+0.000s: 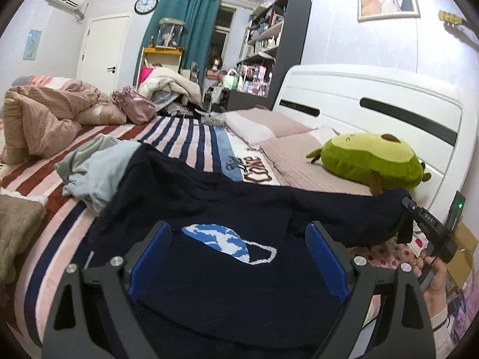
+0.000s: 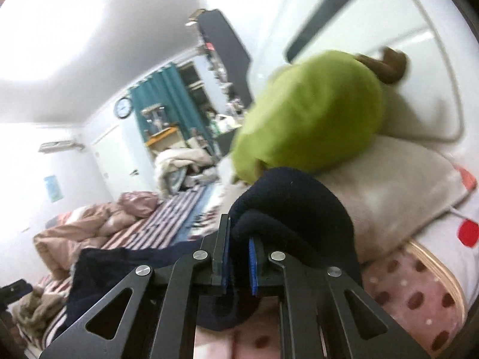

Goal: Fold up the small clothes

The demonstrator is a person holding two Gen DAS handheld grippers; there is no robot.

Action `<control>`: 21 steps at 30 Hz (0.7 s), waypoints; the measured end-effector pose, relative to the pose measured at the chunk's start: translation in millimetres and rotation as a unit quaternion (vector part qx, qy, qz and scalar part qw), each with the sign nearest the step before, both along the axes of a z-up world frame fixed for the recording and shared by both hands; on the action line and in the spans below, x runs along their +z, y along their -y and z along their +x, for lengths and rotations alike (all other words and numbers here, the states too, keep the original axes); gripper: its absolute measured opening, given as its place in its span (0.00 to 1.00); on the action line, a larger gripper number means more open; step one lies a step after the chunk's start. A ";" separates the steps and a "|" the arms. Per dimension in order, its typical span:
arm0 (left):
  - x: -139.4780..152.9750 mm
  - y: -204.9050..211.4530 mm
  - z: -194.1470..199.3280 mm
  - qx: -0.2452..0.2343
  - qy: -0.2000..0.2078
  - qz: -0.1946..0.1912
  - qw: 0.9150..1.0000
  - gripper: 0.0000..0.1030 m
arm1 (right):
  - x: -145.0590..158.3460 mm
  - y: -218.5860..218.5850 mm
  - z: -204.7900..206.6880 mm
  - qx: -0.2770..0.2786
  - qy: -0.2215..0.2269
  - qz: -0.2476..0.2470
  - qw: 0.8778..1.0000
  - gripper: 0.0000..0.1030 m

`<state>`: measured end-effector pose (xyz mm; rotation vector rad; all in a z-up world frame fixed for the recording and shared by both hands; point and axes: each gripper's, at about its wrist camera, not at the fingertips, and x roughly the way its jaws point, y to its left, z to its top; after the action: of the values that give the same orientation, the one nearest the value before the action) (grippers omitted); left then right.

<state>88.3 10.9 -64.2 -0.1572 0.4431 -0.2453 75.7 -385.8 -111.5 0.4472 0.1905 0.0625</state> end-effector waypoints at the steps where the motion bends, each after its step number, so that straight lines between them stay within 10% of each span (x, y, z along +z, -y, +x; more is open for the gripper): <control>1: 0.9 -6.1 -4.6 0.003 0.005 -0.002 1.000 0.87 | 6.3 -8.2 2.4 0.007 0.004 -0.008 1.000 0.05; 13: -7.4 -78.3 -42.8 0.029 0.038 -0.015 0.999 0.89 | 58.9 -143.1 21.2 0.163 0.028 -0.096 0.982 0.05; 21: -17.5 -114.7 -57.6 0.029 0.052 -0.021 0.998 0.89 | 28.9 -264.4 33.7 0.293 -0.045 -0.168 0.940 0.05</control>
<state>30.7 125.6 -81.6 -0.1969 0.3305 -0.2046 109.5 -121.4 -82.6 0.0383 0.4143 0.5878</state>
